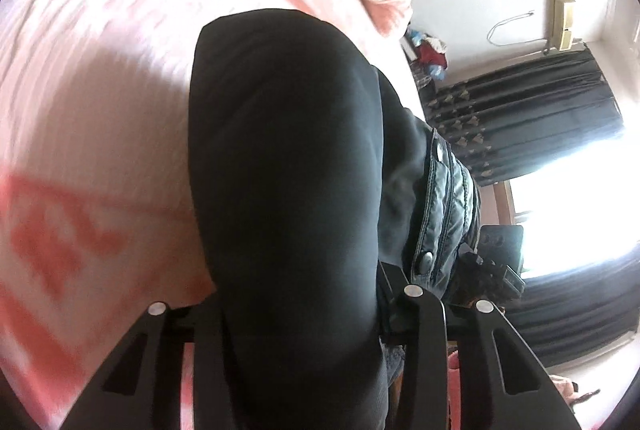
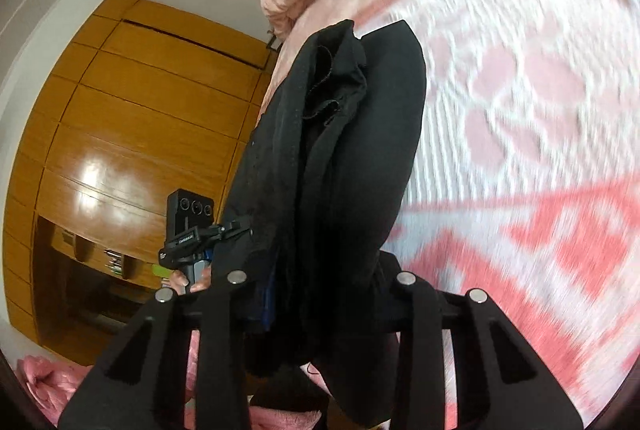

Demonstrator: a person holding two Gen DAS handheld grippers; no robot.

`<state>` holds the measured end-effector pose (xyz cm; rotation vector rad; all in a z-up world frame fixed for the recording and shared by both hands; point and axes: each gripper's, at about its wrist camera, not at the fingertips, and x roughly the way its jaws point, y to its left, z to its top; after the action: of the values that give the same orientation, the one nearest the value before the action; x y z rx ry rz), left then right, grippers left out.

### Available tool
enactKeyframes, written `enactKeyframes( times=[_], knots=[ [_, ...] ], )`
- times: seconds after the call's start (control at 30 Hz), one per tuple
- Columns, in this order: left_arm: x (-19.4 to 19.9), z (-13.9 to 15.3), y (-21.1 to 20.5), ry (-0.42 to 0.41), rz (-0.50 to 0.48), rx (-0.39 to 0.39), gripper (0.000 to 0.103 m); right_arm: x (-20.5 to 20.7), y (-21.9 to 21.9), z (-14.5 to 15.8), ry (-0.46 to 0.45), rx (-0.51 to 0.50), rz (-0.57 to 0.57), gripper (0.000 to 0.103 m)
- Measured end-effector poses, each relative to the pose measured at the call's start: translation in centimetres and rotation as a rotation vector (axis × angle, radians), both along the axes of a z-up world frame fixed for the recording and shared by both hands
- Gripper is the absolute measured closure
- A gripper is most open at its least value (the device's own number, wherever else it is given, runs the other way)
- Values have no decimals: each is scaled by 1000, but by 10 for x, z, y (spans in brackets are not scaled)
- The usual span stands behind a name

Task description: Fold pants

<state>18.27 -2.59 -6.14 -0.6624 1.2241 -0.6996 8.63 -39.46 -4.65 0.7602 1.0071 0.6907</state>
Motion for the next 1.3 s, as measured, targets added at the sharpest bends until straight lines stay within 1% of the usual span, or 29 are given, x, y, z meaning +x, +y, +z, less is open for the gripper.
enactKeyframes(
  times=[0.17,0.2,0.3,0.4,0.53,0.6,0.67,0.73,0.83,0.87,0.9,0.93,0.97,1.0,1.03,1.1,1.17,1.2,1.3],
  knots=[
    [35,14,-21,-48,8,43,63,44,-9,14,-12,-24,-27,70],
    [45,14,-25,-50,12,51,63,54,-12,15,-7,-27,-34,70],
    [58,12,-28,-58,17,76,63,80,-17,11,8,-32,-47,70],
    [69,6,-33,-49,28,94,63,101,-23,0,34,-31,-54,70],
    [82,-15,-36,-15,41,130,63,126,-30,-20,82,-32,-62,69],
    [87,-26,-33,-1,49,126,60,138,-34,-35,119,-39,-69,69],
    [92,-33,-22,-4,54,110,57,147,-34,-47,143,-43,-81,69],
    [99,-40,-24,-13,47,125,52,151,-41,-61,170,-27,-96,67],
    [100,-43,-33,-24,47,143,46,153,-42,-75,206,-41,-115,62],
    [100,-44,-33,-25,50,145,43,151,-46,-78,212,-36,-123,57],
    [100,-45,-34,-25,53,155,36,148,-47,-80,216,-34,-133,50],
    [99,-45,-34,-30,55,183,32,145,-48,-81,220,-44,-145,43],
    [104,-47,-37,-39,54,211,24,143,-48,-82,224,-67,-161,25],
    [101,-46,-35,-48,54,233,19,141,-49,-81,225,-85,-171,21],
    [99,-43,-35,-68,56,261,18,139,-48,-80,212,-81,-164,21],
    [92,-37,-30,-92,69,303,11,131,-51,-80,204,-77,-175,20],
    [85,-31,-23,-105,102,331,10,119,-59,-77,195,-70,-202,20],
    [80,-28,-20,-111,115,341,7,115,-62,-75,194,-79,-219,20],
    [60,-17,-9,-162,165,426,4,91,-75,-68,172,-116,-269,19]
  ],
)
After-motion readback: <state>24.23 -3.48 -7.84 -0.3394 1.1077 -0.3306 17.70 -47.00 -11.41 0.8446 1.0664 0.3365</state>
